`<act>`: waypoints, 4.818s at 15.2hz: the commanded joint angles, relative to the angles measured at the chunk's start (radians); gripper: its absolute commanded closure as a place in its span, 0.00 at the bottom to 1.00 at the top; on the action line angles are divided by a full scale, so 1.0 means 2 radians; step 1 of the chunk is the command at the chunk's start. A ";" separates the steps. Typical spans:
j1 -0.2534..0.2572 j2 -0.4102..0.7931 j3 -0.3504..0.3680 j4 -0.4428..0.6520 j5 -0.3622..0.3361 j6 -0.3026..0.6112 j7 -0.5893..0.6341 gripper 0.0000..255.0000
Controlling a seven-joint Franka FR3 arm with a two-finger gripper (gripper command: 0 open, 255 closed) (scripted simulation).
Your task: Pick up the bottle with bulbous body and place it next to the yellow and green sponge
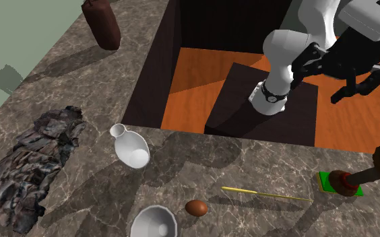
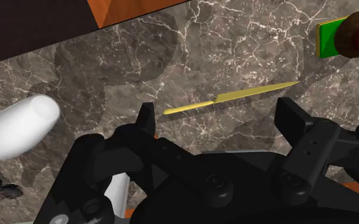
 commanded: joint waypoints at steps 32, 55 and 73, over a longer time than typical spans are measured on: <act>-0.088 0.441 -0.272 0.264 0.055 0.181 -0.319 0.00; -0.153 0.608 -0.275 0.388 0.151 0.194 -0.399 0.00; -0.153 0.596 -0.279 0.427 0.143 0.146 -0.392 1.00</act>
